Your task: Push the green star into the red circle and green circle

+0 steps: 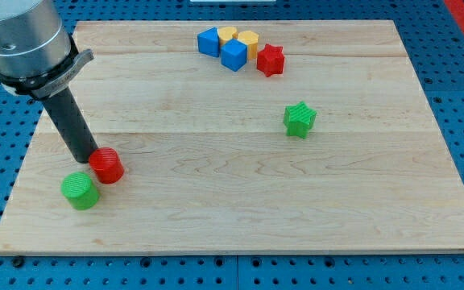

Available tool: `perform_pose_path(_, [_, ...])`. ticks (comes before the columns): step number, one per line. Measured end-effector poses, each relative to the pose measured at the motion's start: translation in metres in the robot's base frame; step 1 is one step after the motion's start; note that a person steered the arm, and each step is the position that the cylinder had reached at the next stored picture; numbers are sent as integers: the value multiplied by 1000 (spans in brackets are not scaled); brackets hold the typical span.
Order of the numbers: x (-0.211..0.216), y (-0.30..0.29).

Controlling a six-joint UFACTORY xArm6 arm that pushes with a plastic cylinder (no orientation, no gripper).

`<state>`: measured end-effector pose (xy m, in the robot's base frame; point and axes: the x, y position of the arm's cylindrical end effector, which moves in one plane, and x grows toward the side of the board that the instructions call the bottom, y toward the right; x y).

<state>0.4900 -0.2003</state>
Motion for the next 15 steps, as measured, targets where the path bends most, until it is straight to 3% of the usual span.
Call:
perform_pose_path(3, [-11,-1])
perform_pose_path(4, [-74,-1])
perform_pose_path(5, [-98,36])
perform_pose_path(6, [-36,102])
perform_pose_path(7, [57,161])
perform_pose_path(8, [100,218])
perform_pose_path(10, [56,422])
perform_pose_path(11, [-24,476])
perform_pose_path(12, [-104,470])
perform_pose_path(15, [-86,430])
